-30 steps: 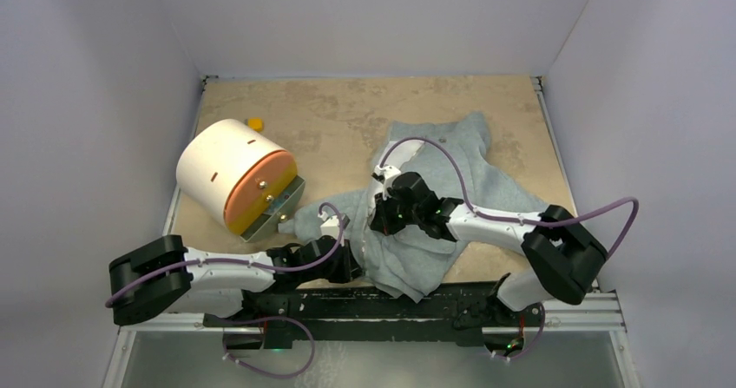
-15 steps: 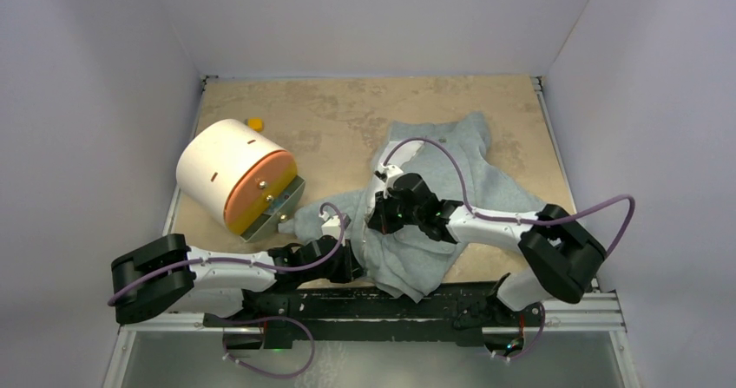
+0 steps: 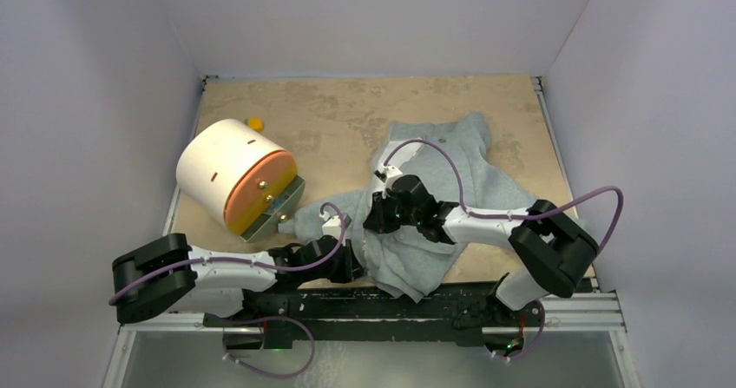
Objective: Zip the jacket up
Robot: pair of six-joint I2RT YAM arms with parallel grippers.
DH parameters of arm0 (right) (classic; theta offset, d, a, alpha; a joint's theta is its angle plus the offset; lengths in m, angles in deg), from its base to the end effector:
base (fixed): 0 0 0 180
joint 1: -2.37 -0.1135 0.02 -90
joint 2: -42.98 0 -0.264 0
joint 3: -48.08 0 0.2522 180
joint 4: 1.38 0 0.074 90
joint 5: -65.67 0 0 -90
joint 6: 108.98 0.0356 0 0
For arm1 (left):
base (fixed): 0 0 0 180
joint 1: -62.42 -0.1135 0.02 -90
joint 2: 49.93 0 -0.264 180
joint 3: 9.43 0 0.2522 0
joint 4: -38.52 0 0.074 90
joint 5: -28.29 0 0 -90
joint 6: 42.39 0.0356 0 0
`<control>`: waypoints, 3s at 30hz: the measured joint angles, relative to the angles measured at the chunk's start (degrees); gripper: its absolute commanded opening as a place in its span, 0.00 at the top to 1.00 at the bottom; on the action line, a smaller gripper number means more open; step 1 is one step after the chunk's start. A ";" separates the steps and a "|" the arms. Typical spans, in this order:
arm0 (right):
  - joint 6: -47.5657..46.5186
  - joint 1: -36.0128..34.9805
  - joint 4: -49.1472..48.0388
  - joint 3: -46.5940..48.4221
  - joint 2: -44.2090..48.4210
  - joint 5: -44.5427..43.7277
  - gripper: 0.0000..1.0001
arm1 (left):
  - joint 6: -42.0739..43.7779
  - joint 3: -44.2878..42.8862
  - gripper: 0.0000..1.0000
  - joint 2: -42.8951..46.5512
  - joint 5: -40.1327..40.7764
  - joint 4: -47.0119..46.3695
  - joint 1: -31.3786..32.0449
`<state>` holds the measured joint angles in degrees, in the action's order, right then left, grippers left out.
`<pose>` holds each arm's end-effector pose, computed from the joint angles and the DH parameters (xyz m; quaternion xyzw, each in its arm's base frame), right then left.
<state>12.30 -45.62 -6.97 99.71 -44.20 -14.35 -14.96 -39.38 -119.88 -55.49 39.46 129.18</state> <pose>0.2007 0.2320 0.1761 -0.1684 0.8471 0.3759 0.3358 0.0846 -0.1871 0.1277 0.0107 0.9086 -0.3536 0.2220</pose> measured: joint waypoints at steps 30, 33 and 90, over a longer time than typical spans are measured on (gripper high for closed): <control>32.00 6.82 -12.92 -5.44 4.31 4.33 1.00 | 0.13 0.22 1.00 -2.45 -0.55 -3.67 0.02; 36.35 8.44 -14.71 -5.75 4.09 6.29 1.00 | -0.20 0.22 1.00 -3.19 0.20 -4.39 0.66; 34.91 12.68 -11.98 -11.32 11.67 6.19 1.00 | -4.39 0.81 1.00 0.17 8.98 1.01 13.75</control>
<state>47.21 -32.94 -18.95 88.39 -32.53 -8.17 -19.35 -38.57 -119.70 -46.51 40.47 142.93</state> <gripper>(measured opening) 0.006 0.080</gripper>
